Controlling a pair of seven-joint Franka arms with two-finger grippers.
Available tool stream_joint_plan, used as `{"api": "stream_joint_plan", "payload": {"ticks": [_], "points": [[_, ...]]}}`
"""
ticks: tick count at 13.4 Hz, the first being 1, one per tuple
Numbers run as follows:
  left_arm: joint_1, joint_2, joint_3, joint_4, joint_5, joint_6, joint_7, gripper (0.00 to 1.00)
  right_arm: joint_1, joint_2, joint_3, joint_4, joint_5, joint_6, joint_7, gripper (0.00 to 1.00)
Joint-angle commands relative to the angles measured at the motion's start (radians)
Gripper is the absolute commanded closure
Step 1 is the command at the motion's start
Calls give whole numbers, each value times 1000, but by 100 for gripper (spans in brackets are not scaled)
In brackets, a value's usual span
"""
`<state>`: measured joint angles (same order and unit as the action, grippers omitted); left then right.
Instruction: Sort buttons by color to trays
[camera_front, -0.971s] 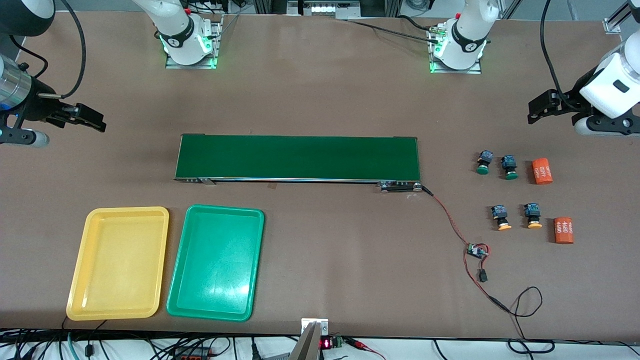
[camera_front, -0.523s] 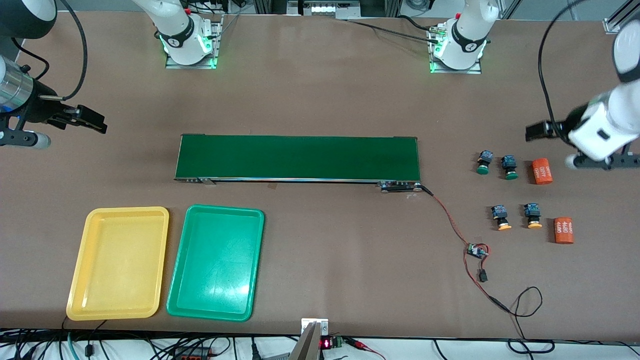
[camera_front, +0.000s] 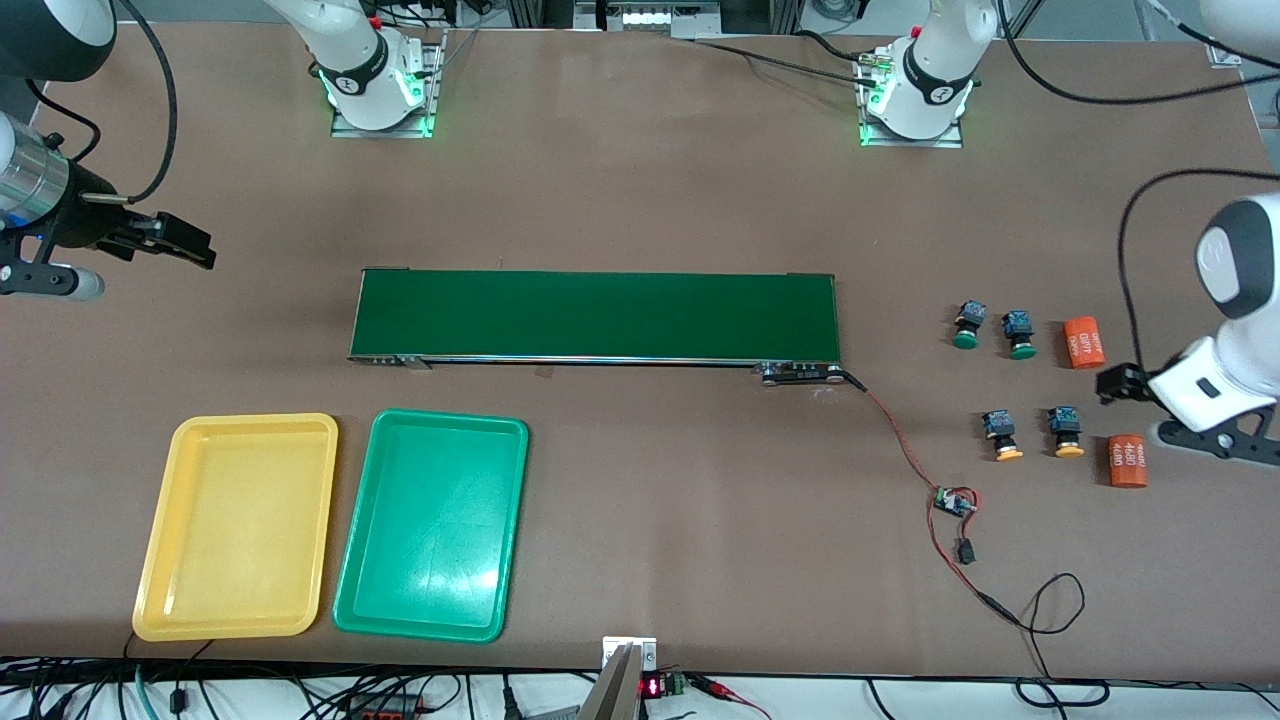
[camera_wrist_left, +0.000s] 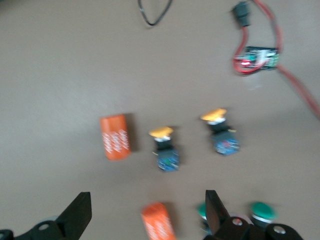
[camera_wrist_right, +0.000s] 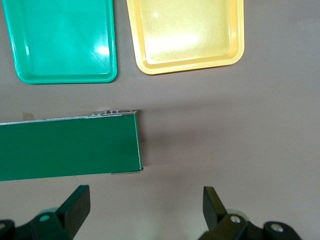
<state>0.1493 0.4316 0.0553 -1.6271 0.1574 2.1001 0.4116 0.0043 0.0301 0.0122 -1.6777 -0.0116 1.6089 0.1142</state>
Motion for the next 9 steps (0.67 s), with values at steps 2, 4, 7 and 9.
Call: {"api": "stream_joint_plan", "payload": {"ticks": [2,4,7,9], "points": [[96,111,-20,32,-93,101,194,0,6,-12,2,-13,-13,6,12,0],[147,189,-22,35,-233,159,287,0,3,-9,3,-13,-13,6,12,0],[159,268,-23,39,-309,251,328,0,5,-10,3,-14,-13,5,10,0],[154,277,-23,41,-306,276,381,0,5,-10,3,-14,-11,5,12,0]]}}
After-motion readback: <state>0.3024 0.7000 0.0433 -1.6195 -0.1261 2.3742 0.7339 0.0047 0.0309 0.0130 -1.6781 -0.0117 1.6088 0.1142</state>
